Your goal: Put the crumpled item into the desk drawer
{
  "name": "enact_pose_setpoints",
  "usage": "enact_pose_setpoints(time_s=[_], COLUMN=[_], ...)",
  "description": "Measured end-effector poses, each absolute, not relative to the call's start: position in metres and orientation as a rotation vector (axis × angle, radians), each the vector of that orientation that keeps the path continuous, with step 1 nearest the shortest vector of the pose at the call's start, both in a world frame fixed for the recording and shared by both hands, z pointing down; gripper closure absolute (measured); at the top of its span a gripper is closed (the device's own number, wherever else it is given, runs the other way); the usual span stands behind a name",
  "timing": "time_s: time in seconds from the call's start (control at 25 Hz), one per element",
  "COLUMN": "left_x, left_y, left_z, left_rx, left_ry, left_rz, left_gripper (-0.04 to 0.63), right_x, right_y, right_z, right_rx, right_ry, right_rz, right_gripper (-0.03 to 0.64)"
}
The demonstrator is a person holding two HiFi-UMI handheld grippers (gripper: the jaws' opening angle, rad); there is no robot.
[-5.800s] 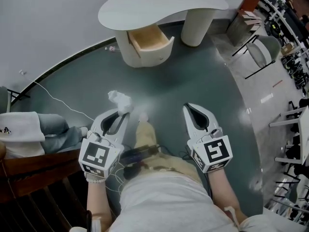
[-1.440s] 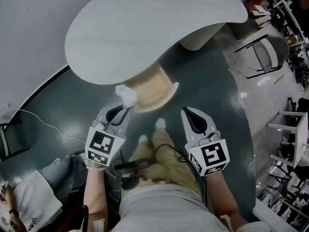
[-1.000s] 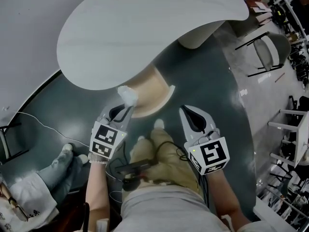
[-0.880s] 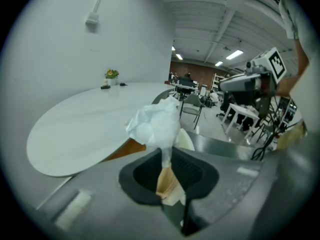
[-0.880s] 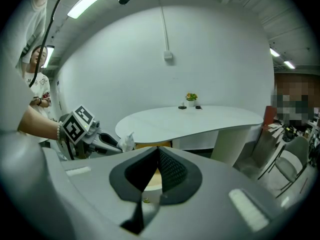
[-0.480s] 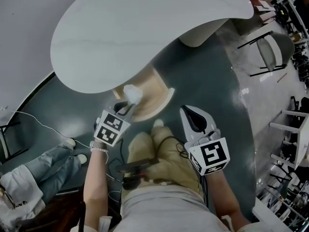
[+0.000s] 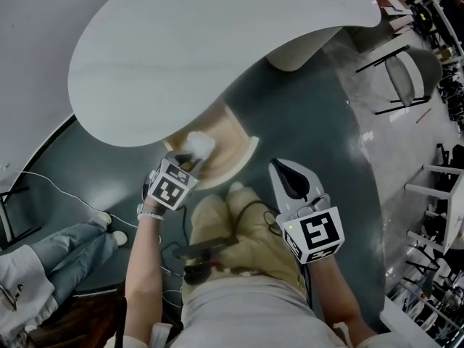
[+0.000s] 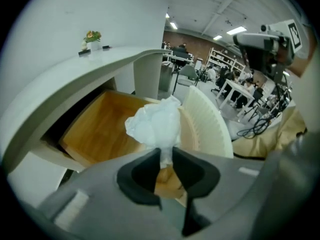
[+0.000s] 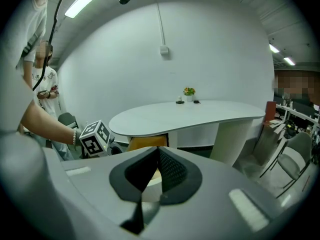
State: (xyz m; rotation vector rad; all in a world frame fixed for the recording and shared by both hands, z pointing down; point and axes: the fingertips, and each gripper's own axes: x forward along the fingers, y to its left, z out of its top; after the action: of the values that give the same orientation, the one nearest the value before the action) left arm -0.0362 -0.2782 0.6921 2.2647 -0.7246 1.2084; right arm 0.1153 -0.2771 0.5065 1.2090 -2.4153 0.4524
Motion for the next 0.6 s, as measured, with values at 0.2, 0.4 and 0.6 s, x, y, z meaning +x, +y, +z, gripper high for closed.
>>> enact_pose_setpoints(time_s=[0.2, 0.4, 0.6], left_x=[-0.032, -0.035, -0.043], left_y=[-0.280, -0.285, -0.292], left_z=[0.699, 0.695, 0.669], left_rx=[2.240, 2.249, 2.286], left_ry=[-0.718, -0.748, -0.858], left_rz=[1.213, 1.210, 1.167], left_gripper=[0.492, 0.483, 0.585], right_x=[0.118, 0.117, 0.115], right_y=[-0.278, -0.276, -0.270], right_z=[0.509, 0.508, 0.498], right_rx=[1.205, 1.199, 1.205], right_ry=[-2.415, -2.428, -2.437], right_rz=[0.451, 0.439, 0.442], right_gripper=[0.612, 0.612, 0.612])
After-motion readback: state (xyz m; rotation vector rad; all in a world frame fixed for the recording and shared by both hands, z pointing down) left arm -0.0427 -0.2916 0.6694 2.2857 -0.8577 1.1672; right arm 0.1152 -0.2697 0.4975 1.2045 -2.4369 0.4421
